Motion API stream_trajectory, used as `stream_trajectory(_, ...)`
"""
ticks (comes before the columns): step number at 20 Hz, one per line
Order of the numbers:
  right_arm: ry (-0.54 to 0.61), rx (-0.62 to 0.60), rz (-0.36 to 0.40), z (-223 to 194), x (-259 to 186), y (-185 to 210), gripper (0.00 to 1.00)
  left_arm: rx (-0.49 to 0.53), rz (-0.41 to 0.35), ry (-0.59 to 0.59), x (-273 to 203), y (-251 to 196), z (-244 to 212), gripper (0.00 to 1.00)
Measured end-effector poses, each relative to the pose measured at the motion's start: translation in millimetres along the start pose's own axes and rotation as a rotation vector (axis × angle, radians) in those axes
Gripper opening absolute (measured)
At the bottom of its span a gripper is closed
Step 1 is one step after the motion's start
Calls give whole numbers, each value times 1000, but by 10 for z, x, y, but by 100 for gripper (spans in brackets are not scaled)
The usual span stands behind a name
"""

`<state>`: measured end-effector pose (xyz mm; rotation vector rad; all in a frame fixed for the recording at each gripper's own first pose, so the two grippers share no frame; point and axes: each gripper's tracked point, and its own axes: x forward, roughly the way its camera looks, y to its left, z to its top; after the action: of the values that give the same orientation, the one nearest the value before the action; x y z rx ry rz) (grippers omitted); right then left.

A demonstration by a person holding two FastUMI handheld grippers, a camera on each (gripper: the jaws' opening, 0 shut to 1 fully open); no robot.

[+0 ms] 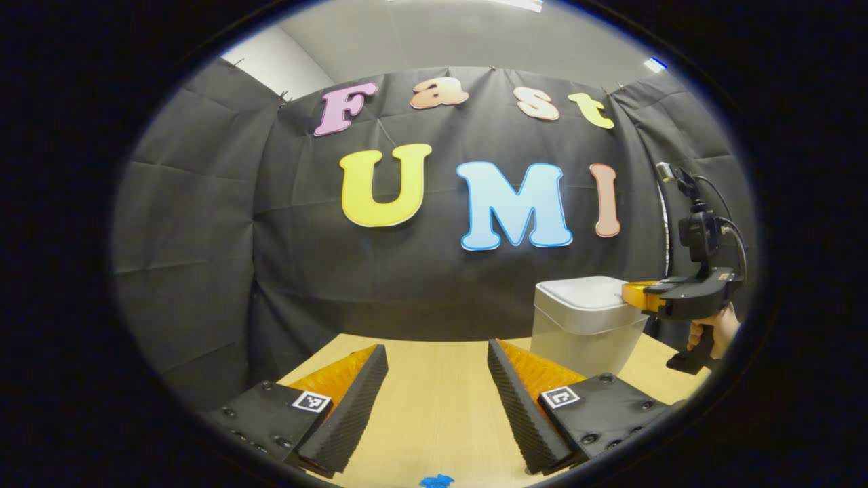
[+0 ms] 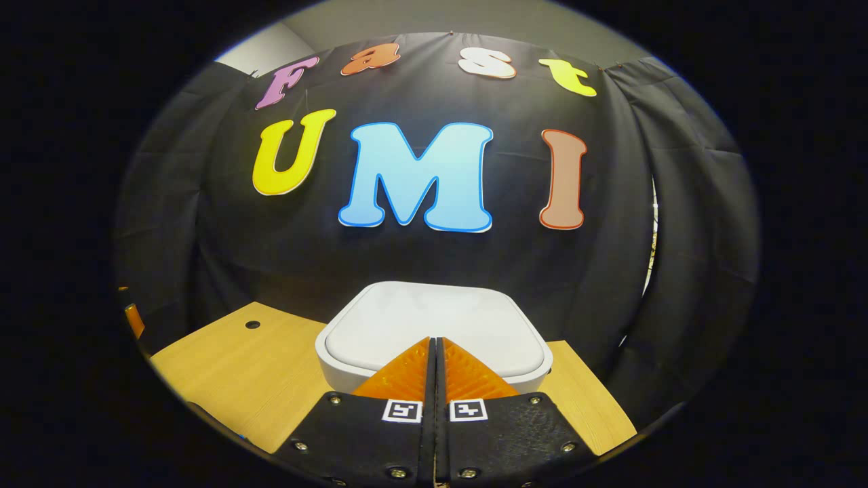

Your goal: Press the lid of the desktop garbage bin to open it, pick up the crumpled paper on the desktop and throw it into the bin, then pick up the pop can on the desktop and drop it into the bin, and finally close the garbage bin lid.

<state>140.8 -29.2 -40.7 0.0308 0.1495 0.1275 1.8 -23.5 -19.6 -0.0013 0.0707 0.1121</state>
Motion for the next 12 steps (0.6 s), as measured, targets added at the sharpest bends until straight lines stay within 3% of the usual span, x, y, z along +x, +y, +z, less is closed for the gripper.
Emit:
stream_trajectory(7, -15, -25, -7, 30, -7, -4, 1, 2, 13, -17, -62, 36, 36, 98)
stream_trajectory(12, -25, 55, -4, 178, -91, -51, 0, 16, 8, -37, -177, 29, 107, 99)
